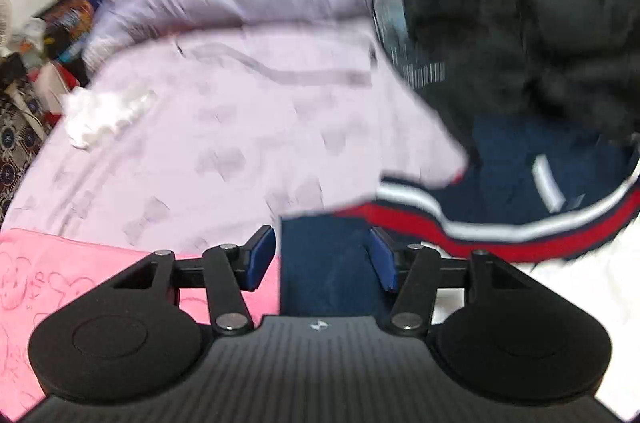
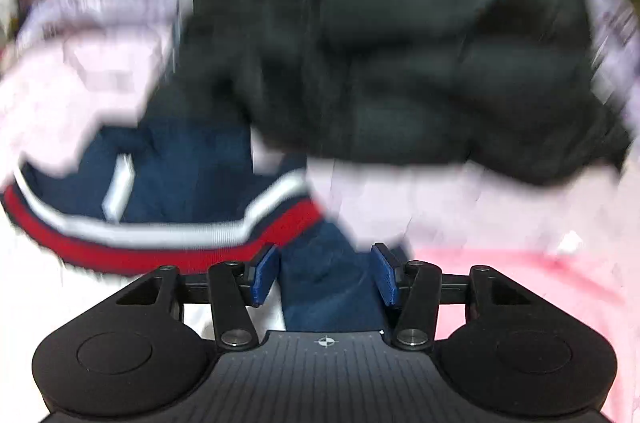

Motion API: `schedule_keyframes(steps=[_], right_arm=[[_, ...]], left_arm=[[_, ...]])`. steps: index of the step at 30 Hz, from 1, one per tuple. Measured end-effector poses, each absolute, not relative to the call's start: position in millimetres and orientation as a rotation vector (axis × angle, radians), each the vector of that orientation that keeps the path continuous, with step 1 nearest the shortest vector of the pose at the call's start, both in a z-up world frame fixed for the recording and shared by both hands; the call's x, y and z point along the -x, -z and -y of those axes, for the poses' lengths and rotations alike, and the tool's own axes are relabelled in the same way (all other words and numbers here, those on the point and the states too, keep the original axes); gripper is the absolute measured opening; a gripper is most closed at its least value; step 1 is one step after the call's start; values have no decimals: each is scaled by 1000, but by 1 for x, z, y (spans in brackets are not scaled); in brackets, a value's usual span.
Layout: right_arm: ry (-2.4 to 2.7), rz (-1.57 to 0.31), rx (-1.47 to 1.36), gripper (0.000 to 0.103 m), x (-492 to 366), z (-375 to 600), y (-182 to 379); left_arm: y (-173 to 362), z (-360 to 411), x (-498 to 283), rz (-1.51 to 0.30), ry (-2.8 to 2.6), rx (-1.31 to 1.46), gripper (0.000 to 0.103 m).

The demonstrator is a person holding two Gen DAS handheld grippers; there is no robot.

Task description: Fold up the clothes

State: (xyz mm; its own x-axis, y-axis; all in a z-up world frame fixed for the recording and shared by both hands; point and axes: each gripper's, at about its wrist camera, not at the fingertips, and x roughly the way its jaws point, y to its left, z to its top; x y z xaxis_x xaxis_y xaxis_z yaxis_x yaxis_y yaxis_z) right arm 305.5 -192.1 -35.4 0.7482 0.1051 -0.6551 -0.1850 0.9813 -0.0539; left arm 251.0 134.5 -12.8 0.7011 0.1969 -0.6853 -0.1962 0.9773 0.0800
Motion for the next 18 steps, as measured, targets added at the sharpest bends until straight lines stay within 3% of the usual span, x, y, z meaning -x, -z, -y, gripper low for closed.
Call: schedule_keyframes(steps=[1, 2, 5, 8, 11, 12, 15, 18], right_arm=[[-179, -655, 102, 75, -290, 192, 26], [-198, -601, 85, 80, -274, 192, 17], [-381, -594, 105, 82, -236, 176, 10], [-554, -660, 214, 82, -208, 145, 27], [-702, -757, 345, 82, -194, 125, 61], [-730, -757, 413, 82, -193, 123, 70], [-676, -743, 483, 90, -209, 144, 83], [-463, -770, 439, 90, -245, 192, 93]], left_arm=[[4, -131, -237, -713, -214, 7, 58], [-5, -127, -223, -666, -194, 15, 59], [-13, -101, -189, -611, 4, -22, 67], [16, -62, -177, -668, 156, -132, 74], [63, -56, -194, -824, 79, -135, 71], [75, -62, -199, -849, 50, -114, 63], [83, -74, -201, -815, 55, -165, 59], [77, -79, -202, -794, -3, -293, 60]])
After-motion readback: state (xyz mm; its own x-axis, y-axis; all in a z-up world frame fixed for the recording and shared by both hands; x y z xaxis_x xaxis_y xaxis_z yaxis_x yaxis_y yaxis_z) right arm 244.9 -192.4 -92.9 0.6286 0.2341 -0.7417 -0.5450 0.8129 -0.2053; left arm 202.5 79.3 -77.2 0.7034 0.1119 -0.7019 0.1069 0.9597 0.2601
